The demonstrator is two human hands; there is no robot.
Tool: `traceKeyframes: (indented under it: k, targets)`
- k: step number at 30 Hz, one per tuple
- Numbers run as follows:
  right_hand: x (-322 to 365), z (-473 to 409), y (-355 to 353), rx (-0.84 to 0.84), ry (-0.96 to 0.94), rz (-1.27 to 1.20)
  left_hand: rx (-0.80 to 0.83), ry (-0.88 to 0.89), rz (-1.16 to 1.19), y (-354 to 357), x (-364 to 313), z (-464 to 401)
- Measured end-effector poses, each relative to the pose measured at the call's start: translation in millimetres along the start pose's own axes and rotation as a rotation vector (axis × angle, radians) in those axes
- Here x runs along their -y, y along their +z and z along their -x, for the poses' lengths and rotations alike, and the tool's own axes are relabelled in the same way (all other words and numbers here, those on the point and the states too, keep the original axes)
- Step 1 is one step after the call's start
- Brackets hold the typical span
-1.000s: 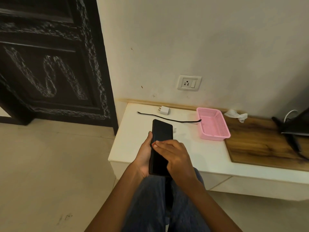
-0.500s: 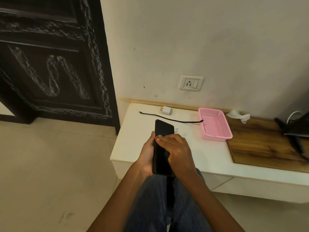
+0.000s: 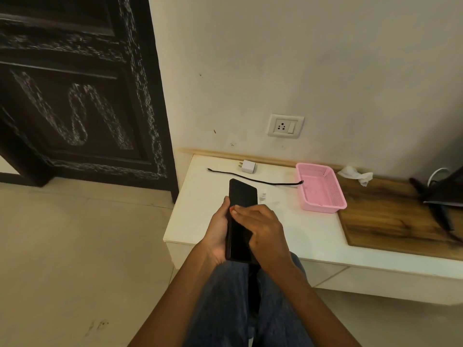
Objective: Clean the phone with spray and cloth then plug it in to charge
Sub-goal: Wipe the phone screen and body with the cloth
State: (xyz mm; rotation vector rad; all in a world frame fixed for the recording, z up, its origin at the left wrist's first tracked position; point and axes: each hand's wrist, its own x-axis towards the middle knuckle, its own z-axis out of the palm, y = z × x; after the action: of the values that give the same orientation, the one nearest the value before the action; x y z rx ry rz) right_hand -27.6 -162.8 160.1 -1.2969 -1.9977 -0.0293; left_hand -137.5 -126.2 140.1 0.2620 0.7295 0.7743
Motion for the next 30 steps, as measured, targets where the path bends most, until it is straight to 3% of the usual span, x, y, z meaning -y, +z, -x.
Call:
traceKeyframes:
  k: [4,10,16,21,27,30]
  targets:
    - [3,13,0,0.032,-0.077,-0.046,-0.021,0.005,-0.030,-6,-3,0]
    - [4,1,2,-0.023,0.045,-0.035,-0.006,-0.009,-0.029,-3,-1,-1]
    - [7,20,4,0.070,-0.076,-0.056,-0.023,-0.003,-0.051,-11,-6,-1]
    - [-2,3,4,0.023,0.052,-0.022,-0.013,-0.015,-0.034,-5,-6,-1]
    - [6,27,2,0.120,-0.091,-0.042,-0.041,-0.004,-0.083,-11,-7,-1]
    - [-7,17,1,0.078,-0.011,-0.017,-0.008,-0.031,-0.068,-8,-5,-1]
